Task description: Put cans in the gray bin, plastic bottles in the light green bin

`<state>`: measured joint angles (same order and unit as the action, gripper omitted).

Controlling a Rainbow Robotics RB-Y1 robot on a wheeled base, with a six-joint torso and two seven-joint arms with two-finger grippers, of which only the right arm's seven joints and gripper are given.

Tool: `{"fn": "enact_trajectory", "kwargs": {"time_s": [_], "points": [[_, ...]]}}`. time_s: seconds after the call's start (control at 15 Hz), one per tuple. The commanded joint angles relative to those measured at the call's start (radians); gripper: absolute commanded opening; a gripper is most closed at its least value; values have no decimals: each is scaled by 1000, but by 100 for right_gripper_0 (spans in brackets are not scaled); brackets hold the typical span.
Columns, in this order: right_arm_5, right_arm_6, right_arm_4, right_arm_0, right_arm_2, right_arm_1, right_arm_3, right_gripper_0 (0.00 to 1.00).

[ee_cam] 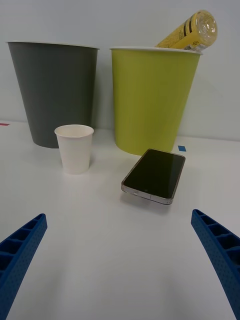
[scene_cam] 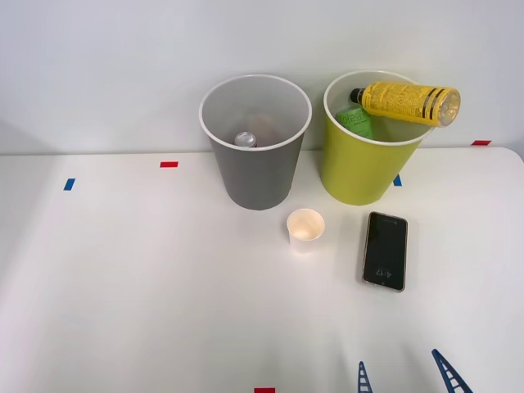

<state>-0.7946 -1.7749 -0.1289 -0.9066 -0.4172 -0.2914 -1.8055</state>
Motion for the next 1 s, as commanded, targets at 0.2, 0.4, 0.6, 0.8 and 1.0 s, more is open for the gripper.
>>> {"fn": "enact_trajectory", "kwargs": {"time_s": [0.2, 0.4, 0.6, 0.8, 1.0], "points": [[0, 0, 0, 0, 0, 0, 0, 100], [0, 0, 0, 0, 0, 0, 0, 100], [0, 0, 0, 0, 0, 0, 0, 100], [0, 0, 0, 0, 0, 0, 0, 100], [0, 0, 0, 0, 0, 0, 0, 100]]}}
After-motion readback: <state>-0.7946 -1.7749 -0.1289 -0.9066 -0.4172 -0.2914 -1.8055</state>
